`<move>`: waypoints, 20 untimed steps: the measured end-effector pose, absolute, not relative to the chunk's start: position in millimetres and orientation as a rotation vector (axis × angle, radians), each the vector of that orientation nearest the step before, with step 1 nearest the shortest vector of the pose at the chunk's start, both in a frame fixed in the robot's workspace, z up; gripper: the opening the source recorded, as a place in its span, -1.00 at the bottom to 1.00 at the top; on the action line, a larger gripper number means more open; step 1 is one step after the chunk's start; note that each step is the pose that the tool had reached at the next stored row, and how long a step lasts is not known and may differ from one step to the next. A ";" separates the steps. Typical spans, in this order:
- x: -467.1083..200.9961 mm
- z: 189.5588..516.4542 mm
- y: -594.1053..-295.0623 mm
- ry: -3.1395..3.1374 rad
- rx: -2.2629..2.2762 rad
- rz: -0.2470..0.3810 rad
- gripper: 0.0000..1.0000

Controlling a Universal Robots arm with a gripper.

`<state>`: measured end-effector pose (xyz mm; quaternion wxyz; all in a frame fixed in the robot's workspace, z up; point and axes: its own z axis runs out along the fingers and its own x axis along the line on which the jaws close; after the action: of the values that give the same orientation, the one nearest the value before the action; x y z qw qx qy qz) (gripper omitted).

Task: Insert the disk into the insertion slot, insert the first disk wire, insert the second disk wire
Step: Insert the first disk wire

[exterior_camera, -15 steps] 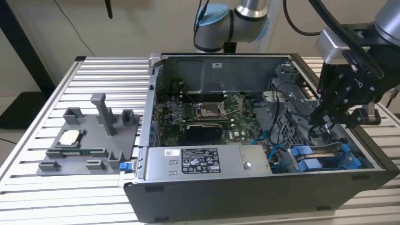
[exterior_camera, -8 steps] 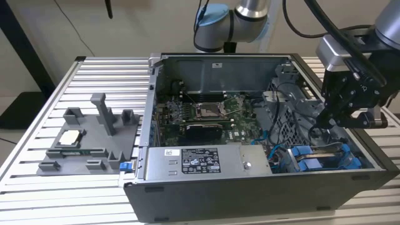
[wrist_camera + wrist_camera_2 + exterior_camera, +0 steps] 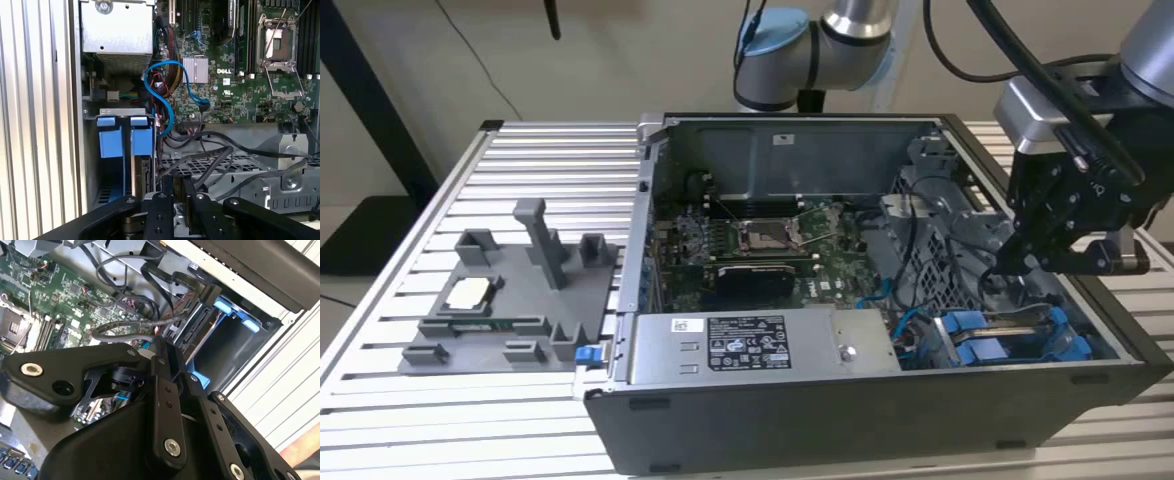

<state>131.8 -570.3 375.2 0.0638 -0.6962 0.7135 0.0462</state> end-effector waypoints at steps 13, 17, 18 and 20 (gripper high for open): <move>131.8 375.1 -570.3 2.154 -2.102 0.137 -0.62; 131.8 374.7 -570.2 2.152 -2.101 0.134 -0.62; 131.7 374.4 -570.3 2.150 -2.099 0.129 -0.62; 131.8 373.5 -570.3 2.143 -2.095 0.116 -0.62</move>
<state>131.8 -570.3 373.5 0.0714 -0.6967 0.7128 0.0385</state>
